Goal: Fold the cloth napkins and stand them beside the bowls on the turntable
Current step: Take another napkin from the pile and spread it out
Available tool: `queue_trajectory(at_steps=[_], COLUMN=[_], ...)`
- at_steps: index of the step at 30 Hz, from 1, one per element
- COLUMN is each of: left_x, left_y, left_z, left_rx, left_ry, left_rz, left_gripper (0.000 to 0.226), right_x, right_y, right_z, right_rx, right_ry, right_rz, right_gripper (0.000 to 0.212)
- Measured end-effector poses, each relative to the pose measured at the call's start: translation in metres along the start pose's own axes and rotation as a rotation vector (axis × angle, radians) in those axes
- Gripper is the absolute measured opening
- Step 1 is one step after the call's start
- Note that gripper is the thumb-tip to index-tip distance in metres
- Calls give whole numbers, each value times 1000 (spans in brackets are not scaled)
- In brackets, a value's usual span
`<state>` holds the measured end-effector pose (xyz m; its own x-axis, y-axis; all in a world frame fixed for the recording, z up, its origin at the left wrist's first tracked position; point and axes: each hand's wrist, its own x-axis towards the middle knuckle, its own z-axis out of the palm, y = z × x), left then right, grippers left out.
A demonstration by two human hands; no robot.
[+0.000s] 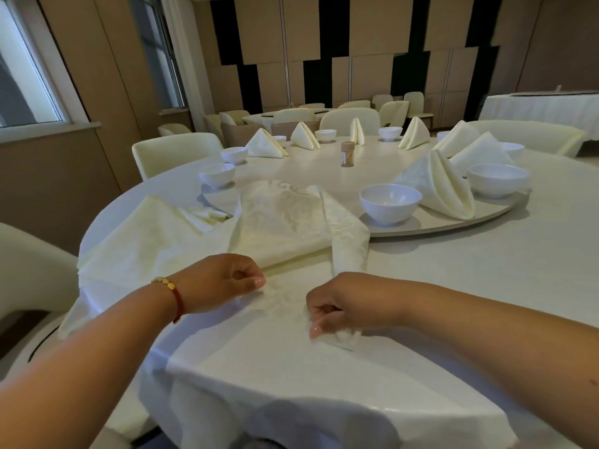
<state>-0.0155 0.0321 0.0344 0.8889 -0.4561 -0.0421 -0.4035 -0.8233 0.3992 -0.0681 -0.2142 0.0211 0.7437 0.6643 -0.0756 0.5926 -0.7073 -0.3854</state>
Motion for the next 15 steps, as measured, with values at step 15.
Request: queue_trajectory(at_steps=[15], left_x=[-7], left_y=[-27], left_z=[-12], left_rx=[132], left_ry=[345], left_rz=[-245], left_gripper=[54], right_x=[-40], right_y=[12], right_z=[-31], right_rx=[-652], right_ry=[280], right_rz=[517], right_gripper=[65])
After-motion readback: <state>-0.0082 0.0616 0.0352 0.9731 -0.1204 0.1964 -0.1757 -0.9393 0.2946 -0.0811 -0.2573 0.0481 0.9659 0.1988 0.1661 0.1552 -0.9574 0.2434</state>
